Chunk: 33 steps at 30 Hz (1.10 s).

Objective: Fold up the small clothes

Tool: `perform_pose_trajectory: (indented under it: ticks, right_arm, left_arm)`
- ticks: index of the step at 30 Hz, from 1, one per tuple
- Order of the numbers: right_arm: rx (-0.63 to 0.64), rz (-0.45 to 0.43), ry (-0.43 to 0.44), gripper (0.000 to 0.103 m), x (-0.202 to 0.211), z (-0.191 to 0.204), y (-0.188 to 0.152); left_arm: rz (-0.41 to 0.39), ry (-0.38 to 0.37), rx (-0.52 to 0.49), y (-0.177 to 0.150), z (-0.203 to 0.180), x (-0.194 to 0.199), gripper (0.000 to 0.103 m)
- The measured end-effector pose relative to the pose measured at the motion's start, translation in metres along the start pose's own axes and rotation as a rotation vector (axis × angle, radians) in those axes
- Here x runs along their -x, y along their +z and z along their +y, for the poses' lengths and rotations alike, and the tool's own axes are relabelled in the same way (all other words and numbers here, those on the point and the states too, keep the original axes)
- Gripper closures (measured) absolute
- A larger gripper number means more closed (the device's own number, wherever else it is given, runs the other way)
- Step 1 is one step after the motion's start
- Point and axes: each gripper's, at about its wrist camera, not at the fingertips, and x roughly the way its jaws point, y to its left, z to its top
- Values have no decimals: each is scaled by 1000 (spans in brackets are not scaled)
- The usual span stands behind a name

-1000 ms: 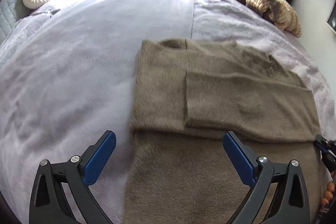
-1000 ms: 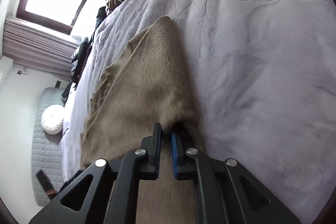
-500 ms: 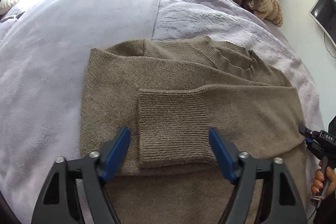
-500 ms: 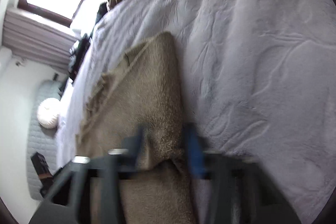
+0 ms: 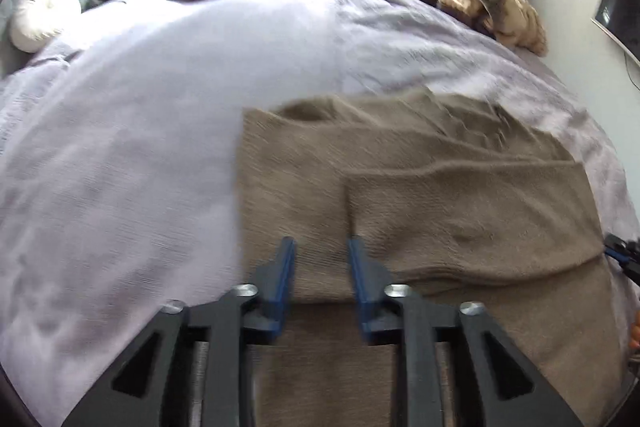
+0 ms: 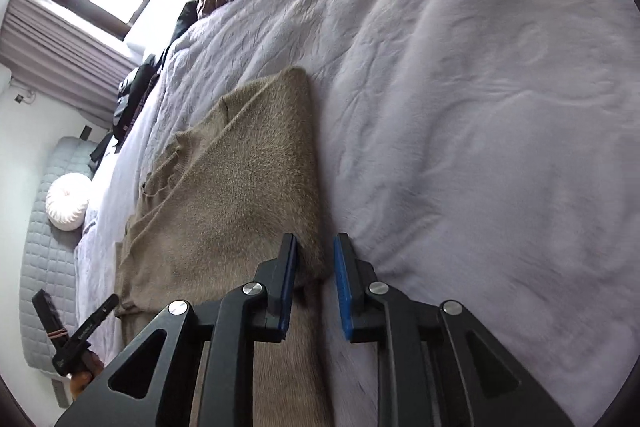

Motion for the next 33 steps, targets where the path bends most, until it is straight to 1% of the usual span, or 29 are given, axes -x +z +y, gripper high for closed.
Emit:
perform_pose_trajectory:
  ticks: [1, 2, 3, 4, 6, 9, 10, 11, 12, 13, 15, 16, 17, 18, 19, 20, 21, 23, 25, 27, 28, 29, 30, 33]
  right_arm:
    - [4, -18, -10, 82, 7, 1, -2]
    - [10, -34, -2, 79, 14, 4, -4]
    - [21, -49, 12, 79, 19, 8, -6]
    - [30, -56, 20, 79, 20, 12, -6]
    - [72, -65, 48, 79, 21, 28, -5]
    - [131, -43, 36, 79, 8, 48, -8]
    - [145, -20, 25, 79, -1, 52, -9]
    - [154, 13, -5, 79, -13, 52, -10]
    - [148, 39, -34, 83, -24, 48, -12]
    - [131, 48, -20, 83, -29, 42, -15]
    - [79, 34, 37, 86, -26, 28, -17]
    - [55, 31, 64, 86, -20, 22, -18]
    - [51, 31, 67, 86, -17, 20, -19]
    - [58, 32, 56, 82, -13, 19, -22]
    - [70, 32, 18, 81, -9, 19, -26]
    - [80, 28, -15, 80, -5, 20, -29]
    - [82, 29, -19, 80, -1, 18, -32]
    - [43, 29, 23, 80, 10, 10, -41]
    - [14, 25, 48, 80, 20, 4, -49]
    - [1, 26, 70, 76, 28, 4, -59]
    - [-3, 31, 74, 70, 31, 3, -64]
    - [-7, 37, 76, 58, 32, 4, -69]
    - [-12, 38, 82, 49, 36, 4, -75]
    - [-16, 33, 91, 47, 46, 8, -91]
  left_arm:
    - [-24, 4, 13, 1, 3, 5, 12]
    - [-69, 1, 24, 2, 4, 13, 6]
    - [-86, -12, 19, 4, 3, 16, 6]
    - [-87, -23, 6, 7, -1, 16, 6]
    - [-78, -8, -13, 13, -13, 11, 6]
    - [-40, 7, -32, 17, -27, -10, 6]
    - [-28, 30, -43, 15, -32, -18, 6]
    - [-6, 74, -56, 12, -32, -28, 6]
    - [35, 134, -70, 6, -31, -41, 6]
    - [71, 163, -74, 0, -26, -49, 6]
    - [68, 82, -2, -10, -6, -48, 5]
    - [67, 57, 33, -12, 4, -44, 5]
    - [73, 43, 59, -13, 13, -41, 5]
    - [74, 41, 68, -14, 19, -37, 5]
    - [72, 48, 70, -15, 22, -34, 5]
    - [68, 71, 67, -17, 24, -27, 5]
    - [64, 85, 63, -19, 25, -22, 5]
    - [54, 58, 67, -27, 28, -10, 5]
    - [52, 29, 70, -34, 28, 3, 5]
    - [43, 15, 59, -44, 27, 18, 5]
    - [38, 10, 50, -47, 23, 24, 5]
    - [34, 5, 42, -53, 21, 31, 5]
    - [31, -1, 36, -57, 19, 36, 5]
    - [31, -22, 28, -73, 14, 52, 5]
